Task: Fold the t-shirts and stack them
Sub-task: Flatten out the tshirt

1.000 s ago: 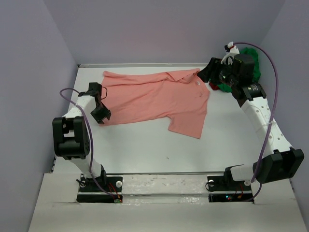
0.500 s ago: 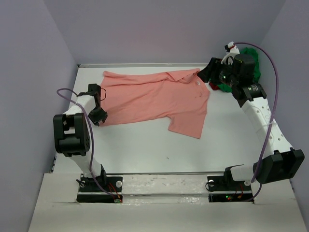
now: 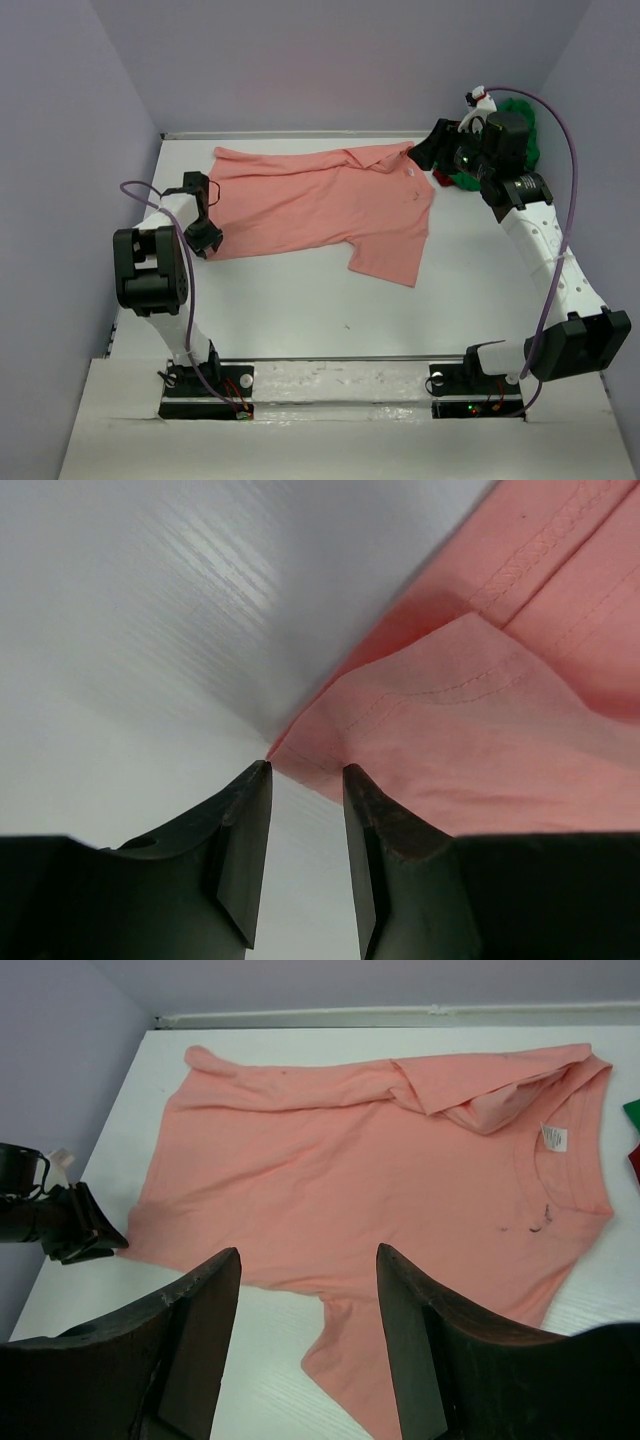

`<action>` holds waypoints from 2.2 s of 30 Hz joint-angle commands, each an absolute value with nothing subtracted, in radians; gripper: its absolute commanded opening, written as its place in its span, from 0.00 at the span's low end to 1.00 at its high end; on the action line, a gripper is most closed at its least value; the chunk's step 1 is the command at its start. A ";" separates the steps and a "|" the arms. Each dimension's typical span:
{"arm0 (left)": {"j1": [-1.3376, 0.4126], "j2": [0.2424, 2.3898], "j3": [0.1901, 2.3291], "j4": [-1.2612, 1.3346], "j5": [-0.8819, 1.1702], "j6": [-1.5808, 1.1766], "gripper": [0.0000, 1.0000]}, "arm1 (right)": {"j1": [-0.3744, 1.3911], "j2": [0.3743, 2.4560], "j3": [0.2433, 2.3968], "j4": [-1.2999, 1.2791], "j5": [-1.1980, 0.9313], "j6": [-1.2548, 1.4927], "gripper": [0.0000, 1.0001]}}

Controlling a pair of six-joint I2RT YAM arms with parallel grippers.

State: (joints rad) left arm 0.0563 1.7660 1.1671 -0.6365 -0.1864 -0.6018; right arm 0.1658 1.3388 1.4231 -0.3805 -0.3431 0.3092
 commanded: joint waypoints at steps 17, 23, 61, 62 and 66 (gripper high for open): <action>0.069 1.815 1.178 -0.598 -0.146 -0.565 0.44 | 0.172 1.336 1.422 -0.310 -0.376 0.310 0.62; 0.069 1.784 1.181 -0.612 -0.146 -0.560 0.37 | 0.172 1.347 1.391 -0.331 -0.232 0.345 0.59; 0.069 1.611 1.186 -0.657 -0.101 -0.525 0.03 | 0.350 1.204 0.736 -0.506 0.175 0.862 0.61; 0.069 1.609 1.187 -0.657 -0.098 -0.522 0.03 | 0.350 1.221 0.724 -0.502 0.181 0.864 0.61; 0.069 1.603 1.186 -0.657 -0.087 -0.517 0.04 | 0.350 1.285 0.726 -0.485 0.207 0.879 0.58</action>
